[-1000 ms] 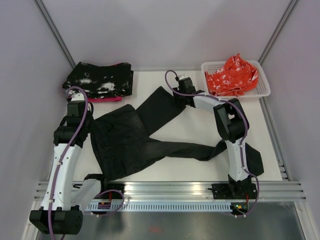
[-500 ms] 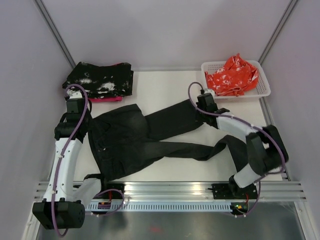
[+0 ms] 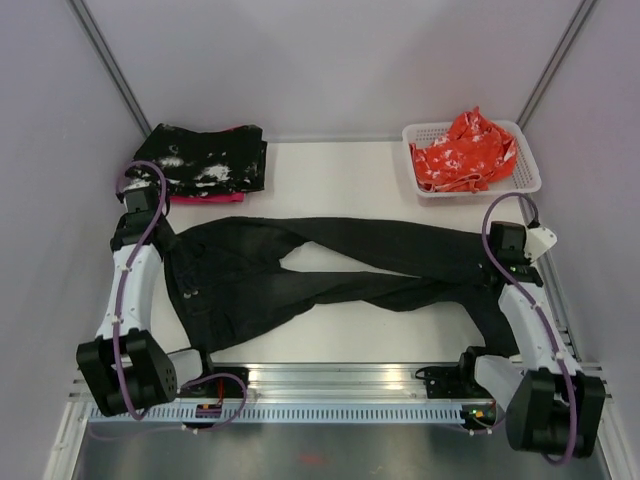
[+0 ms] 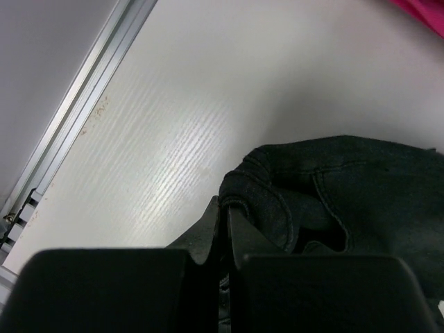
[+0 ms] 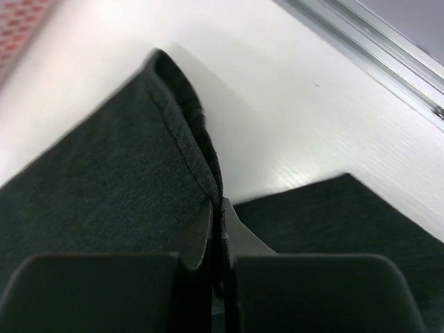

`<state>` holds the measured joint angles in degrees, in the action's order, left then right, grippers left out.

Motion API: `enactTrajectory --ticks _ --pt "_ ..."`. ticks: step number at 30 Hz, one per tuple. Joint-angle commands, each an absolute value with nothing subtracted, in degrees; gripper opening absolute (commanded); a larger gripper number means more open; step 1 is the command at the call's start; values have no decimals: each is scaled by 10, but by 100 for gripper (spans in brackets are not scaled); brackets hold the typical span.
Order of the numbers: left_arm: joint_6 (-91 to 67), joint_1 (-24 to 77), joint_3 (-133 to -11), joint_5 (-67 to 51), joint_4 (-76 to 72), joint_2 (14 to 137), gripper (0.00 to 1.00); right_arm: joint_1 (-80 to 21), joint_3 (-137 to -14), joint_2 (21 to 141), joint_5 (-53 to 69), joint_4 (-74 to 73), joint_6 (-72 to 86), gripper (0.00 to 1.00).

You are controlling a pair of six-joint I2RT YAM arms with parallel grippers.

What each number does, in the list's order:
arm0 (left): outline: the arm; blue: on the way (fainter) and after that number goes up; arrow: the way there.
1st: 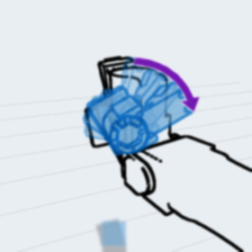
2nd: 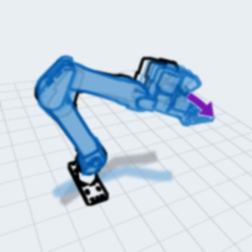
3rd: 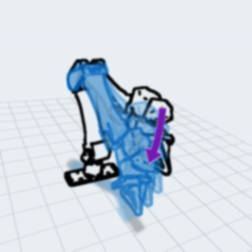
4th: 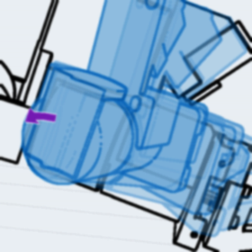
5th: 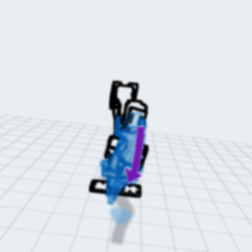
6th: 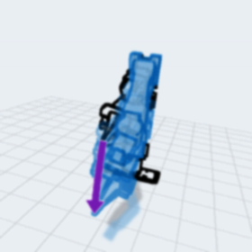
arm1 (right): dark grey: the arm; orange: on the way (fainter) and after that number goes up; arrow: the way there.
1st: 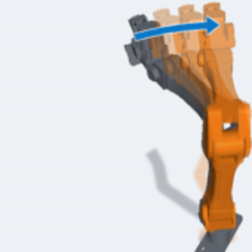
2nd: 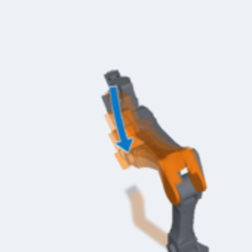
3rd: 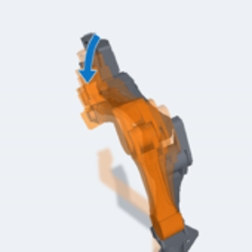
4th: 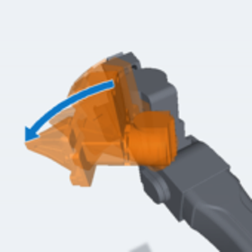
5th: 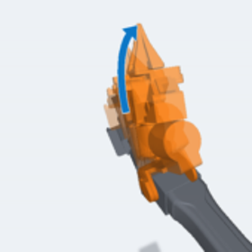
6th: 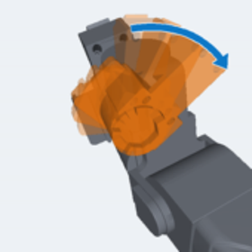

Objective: Fold and stack the trousers
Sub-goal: Flatten the trousers out

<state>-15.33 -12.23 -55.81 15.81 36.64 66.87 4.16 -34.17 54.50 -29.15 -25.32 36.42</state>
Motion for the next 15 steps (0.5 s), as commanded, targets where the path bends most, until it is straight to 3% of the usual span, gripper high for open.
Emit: enactTrajectory --ticks 1,5,11,15 --pt "-141 -139 -577 186 289 710 2 110 -375 614 -258 -221 360 0" --pt "-105 -142 -622 186 287 765 2 156 -420 649 -232 -200 327 0" --pt "1 -142 -643 -21 256 786 2 170 -489 671 -246 -200 307 0" --pt "28 -142 -614 -96 209 760 2 171 -586 672 -144 -287 323 0"
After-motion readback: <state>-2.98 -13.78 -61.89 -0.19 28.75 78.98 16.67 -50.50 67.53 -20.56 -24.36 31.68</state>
